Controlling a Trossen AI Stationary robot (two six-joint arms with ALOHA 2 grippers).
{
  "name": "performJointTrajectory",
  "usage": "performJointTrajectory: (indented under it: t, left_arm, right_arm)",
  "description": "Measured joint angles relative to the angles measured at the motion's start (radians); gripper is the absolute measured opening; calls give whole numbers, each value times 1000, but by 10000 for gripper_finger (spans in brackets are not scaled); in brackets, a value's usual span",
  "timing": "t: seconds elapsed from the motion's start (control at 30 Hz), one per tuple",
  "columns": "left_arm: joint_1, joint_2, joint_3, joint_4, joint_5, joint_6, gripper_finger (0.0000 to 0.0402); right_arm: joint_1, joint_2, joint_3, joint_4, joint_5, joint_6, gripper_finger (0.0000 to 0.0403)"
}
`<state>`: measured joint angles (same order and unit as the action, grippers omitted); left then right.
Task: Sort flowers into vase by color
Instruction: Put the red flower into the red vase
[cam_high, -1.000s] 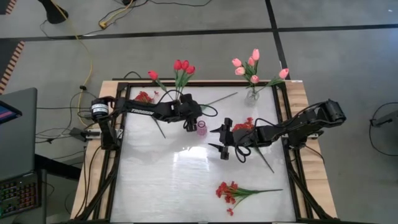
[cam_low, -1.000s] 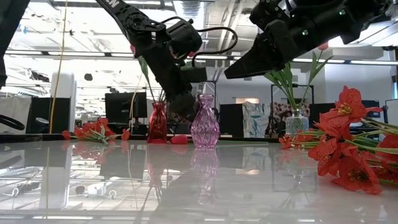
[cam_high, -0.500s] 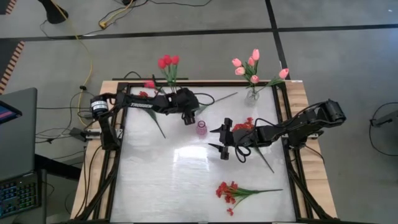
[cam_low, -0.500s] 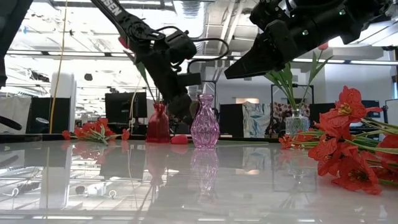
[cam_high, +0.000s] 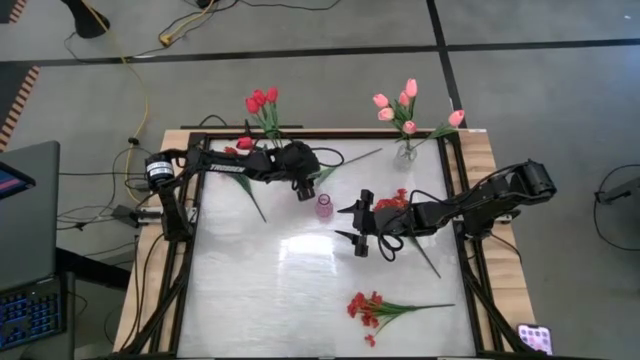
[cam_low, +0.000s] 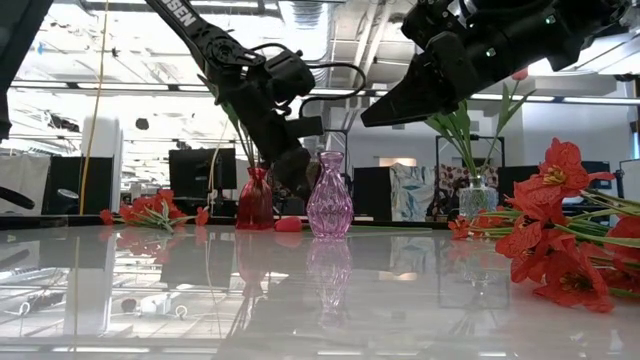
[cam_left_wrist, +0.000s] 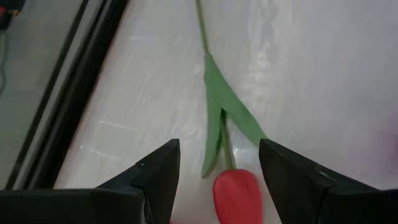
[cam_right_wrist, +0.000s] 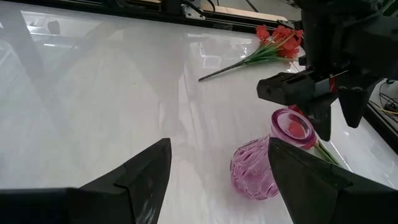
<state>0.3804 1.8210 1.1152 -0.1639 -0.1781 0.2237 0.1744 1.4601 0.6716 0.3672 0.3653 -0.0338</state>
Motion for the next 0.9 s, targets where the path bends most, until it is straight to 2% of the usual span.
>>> performJointTrajectory:
  t: [0.43, 0.6, 0.7, 0.9]
  left_arm:
    - [-40, 18, 10, -17, 7, -3, 208]
    - [-37, 92, 18, -2, 9, -10, 208]
    - [-37, 140, 47, -8, -23, -16, 208]
    - [-39, 163, 109, 24, -64, 16, 208]
  right_arm:
    - [0, 0, 0, -9, 0, 0, 295]
    - [0, 0, 0, -13, 0, 0, 295]
    - [0, 0, 0, -18, 0, 0, 295]
    - [0, 0, 0, -23, 0, 0, 295]
